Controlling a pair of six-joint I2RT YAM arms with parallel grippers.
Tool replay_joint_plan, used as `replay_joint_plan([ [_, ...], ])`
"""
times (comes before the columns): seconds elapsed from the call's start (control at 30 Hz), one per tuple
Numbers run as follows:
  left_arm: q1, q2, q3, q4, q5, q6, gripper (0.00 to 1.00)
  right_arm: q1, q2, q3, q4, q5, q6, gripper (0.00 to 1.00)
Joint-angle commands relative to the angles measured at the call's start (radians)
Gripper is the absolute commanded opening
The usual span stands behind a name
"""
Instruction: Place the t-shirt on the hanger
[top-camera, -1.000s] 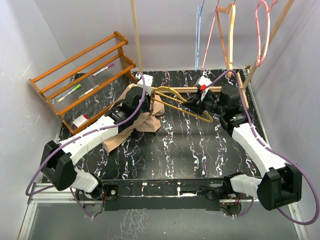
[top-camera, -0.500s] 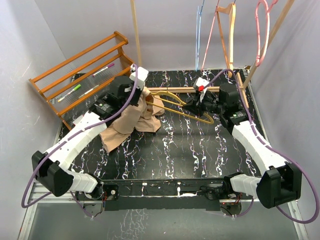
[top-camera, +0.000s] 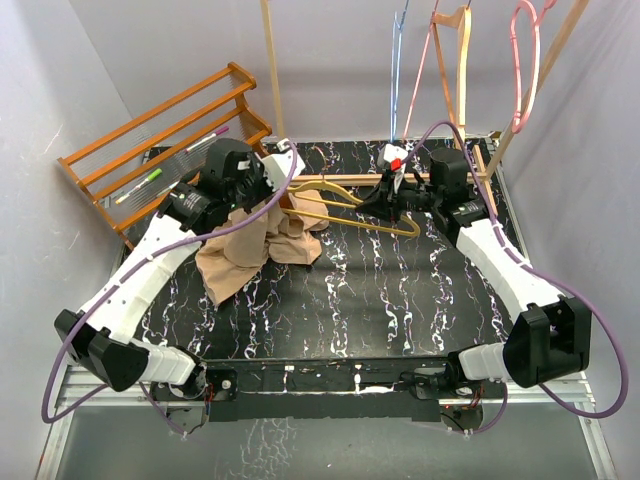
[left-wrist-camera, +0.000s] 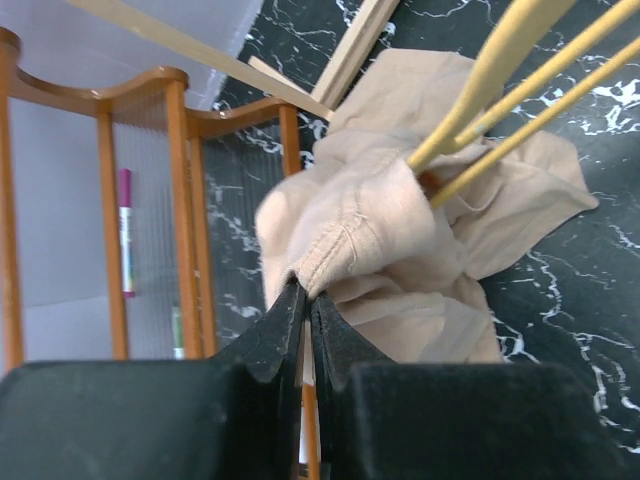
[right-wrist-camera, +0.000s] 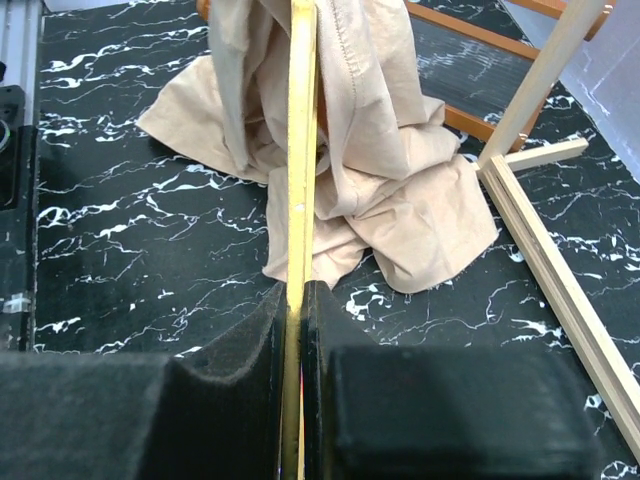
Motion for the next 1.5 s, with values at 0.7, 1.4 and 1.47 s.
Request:
replay_joint_plan([
  [0.7,-0.109,0.247,0.645,-0.352,0.018,0.141,0.0,-0.017,-0.004,0.016,0.358,-0.093,0.118,0.08],
  [1.4,-0.188,0.331,0.804,-0.226,-0.11,0.147,0.0,0.011,-0.048,-0.104,0.44,-0.007,0.154,0.08],
  [1.47,-0.188,0.337,0.808,-0.227,-0.115,0.137,0.0,0.013,-0.055,-0.114,0.457,-0.002,0.162,0.08],
])
